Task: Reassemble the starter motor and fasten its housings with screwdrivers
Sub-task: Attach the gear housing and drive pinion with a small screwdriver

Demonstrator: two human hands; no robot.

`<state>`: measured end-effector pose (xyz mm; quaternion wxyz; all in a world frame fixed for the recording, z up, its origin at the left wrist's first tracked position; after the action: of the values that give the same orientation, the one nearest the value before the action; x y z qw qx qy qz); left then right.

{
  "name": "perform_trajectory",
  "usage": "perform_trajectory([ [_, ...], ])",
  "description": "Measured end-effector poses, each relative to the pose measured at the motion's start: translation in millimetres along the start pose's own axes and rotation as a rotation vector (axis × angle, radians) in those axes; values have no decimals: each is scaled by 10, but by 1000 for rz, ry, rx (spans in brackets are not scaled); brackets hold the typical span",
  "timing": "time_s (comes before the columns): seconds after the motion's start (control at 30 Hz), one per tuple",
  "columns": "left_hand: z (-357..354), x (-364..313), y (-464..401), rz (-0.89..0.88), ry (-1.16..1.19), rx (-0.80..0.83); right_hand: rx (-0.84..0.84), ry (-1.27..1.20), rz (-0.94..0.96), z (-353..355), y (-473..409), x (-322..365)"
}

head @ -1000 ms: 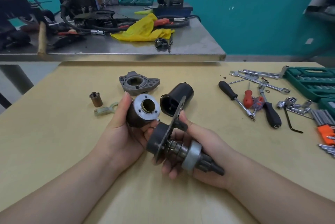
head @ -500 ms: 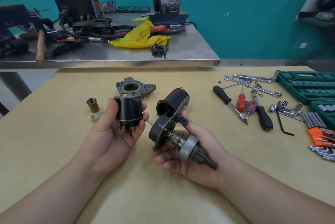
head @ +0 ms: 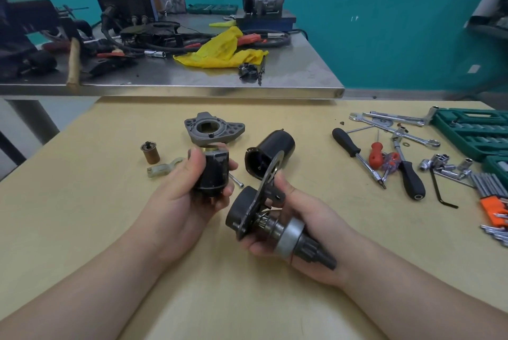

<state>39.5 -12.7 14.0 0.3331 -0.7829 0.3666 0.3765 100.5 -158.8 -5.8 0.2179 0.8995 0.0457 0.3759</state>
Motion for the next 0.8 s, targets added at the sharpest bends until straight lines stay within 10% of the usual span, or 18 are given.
perform_trajectory([
  [0.3, -165, -58, 96, -57, -282, 213, -84, 40, 122, 44, 42, 97],
  [0.8, 63, 29, 83, 61, -256, -161, 17, -13, 6, 49, 81, -2],
])
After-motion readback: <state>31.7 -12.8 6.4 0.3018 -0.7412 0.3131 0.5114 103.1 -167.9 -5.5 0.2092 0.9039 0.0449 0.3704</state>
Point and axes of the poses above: each hand's wrist, its own y-axis away from the middle knuckle, its own z-axis out of the back of the hand, x = y × z, the point moved 7 cm from there along -y, towards the middle knuckle, and after that the axes turned 12 degrees about -z, right-handed, at the moved point
